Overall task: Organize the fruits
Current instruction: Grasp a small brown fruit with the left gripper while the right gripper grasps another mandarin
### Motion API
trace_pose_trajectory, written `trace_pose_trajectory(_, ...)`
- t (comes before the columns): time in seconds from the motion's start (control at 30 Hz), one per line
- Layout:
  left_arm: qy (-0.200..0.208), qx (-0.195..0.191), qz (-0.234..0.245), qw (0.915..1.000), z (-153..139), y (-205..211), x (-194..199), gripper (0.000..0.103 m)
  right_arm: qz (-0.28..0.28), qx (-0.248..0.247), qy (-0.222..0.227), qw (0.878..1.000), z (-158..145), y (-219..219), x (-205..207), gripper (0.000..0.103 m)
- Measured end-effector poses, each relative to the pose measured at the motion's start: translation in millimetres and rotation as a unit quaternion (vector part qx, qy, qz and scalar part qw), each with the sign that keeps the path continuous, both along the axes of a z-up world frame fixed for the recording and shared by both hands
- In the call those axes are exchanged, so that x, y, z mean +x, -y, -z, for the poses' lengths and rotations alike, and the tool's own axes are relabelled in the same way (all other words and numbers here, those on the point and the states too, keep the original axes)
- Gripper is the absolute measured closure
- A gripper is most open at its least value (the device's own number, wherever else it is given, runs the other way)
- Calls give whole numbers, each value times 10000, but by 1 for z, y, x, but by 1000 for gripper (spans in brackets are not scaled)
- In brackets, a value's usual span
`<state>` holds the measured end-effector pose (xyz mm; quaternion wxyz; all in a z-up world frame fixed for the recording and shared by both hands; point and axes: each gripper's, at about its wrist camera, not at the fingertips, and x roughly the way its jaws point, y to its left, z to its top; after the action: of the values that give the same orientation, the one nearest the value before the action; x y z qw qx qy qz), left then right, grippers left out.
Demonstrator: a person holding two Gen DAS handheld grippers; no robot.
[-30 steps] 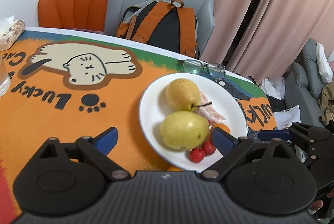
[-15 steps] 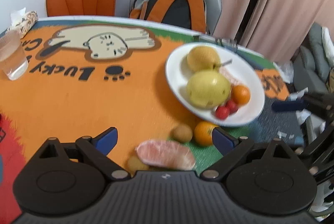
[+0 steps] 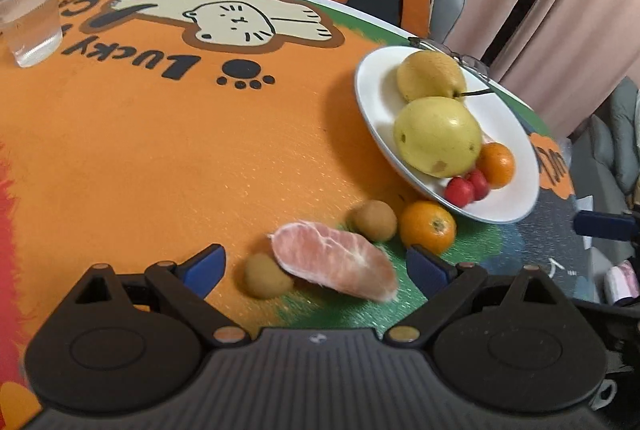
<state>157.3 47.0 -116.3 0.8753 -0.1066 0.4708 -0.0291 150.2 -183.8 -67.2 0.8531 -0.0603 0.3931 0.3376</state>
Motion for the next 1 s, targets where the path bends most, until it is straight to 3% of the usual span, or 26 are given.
trace_pose_trajectory(0.07, 40, 73, 99, 9999, 1, 2, 1, 7, 23, -15, 18, 10000, 0, 1, -1, 0)
trace_pose_trajectory(0.17, 139, 295, 625, 9975, 0, 6, -1, 8, 115, -2, -16, 9999, 0, 4, 0, 0)
trace_pose_trajectory(0.3, 322, 621, 1437, 9871, 0, 11, -12, 9, 133, 1, -18, 9999, 1, 6, -1, 0)
trace_pose_trajectory(0.4, 263, 956, 1737, 9798, 7, 13, -16, 13, 122, -2, -14, 9999, 1, 5, -2, 0)
trace_pose_trajectory(0.53, 218, 1045, 1749, 9788, 16, 6, -18, 30, 116, -2, -15, 9999, 1, 4, -4, 0)
trace_pose_trajectory(0.77, 276, 1080, 1628, 9803, 15, 1, -14, 37, 76, -57, -10, 10000, 2, 1, -8, 0)
trace_pose_trajectory(0.97, 285, 1073, 1638, 9802, 11, 2, -12, 60, 79, -68, -4, 9999, 1, 0, -10, 0)
trace_pose_trajectory(1.0, 279, 1078, 1645, 9801, 11, 2, -12, 68, 74, -67, 6, 9999, 1, -1, -10, 0)
